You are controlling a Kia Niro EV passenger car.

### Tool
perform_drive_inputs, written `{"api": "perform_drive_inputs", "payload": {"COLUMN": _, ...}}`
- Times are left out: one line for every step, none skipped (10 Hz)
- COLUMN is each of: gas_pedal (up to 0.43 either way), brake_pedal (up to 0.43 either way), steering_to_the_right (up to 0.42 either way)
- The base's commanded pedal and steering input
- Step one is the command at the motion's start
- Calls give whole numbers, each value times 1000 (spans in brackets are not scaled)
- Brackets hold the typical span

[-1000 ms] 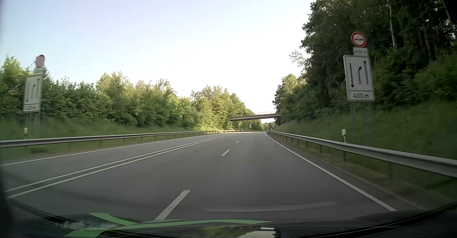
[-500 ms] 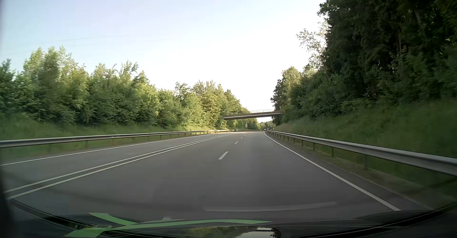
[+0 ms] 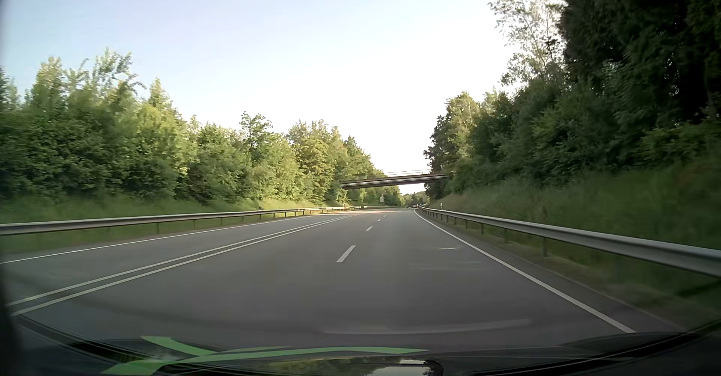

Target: Follow the waypoints while adhering to traffic rules and regulations

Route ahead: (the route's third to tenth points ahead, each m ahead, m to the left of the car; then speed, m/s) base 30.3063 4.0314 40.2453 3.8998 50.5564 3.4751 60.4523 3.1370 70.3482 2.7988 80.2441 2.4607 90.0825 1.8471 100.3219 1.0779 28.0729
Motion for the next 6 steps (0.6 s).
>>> {"api": "perform_drive_inputs", "payload": {"gas_pedal": 378, "brake_pedal": 0, "steering_to_the_right": 6}}
{"api": "perform_drive_inputs", "payload": {"gas_pedal": 378, "brake_pedal": 0, "steering_to_the_right": 6}}
{"api": "perform_drive_inputs", "payload": {"gas_pedal": 378, "brake_pedal": 0, "steering_to_the_right": 6}}
{"api": "perform_drive_inputs", "payload": {"gas_pedal": 390, "brake_pedal": 0, "steering_to_the_right": 5}}
{"api": "perform_drive_inputs", "payload": {"gas_pedal": 390, "brake_pedal": 0, "steering_to_the_right": 5}}
{"api": "perform_drive_inputs", "payload": {"gas_pedal": 390, "brake_pedal": 0, "steering_to_the_right": 5}}
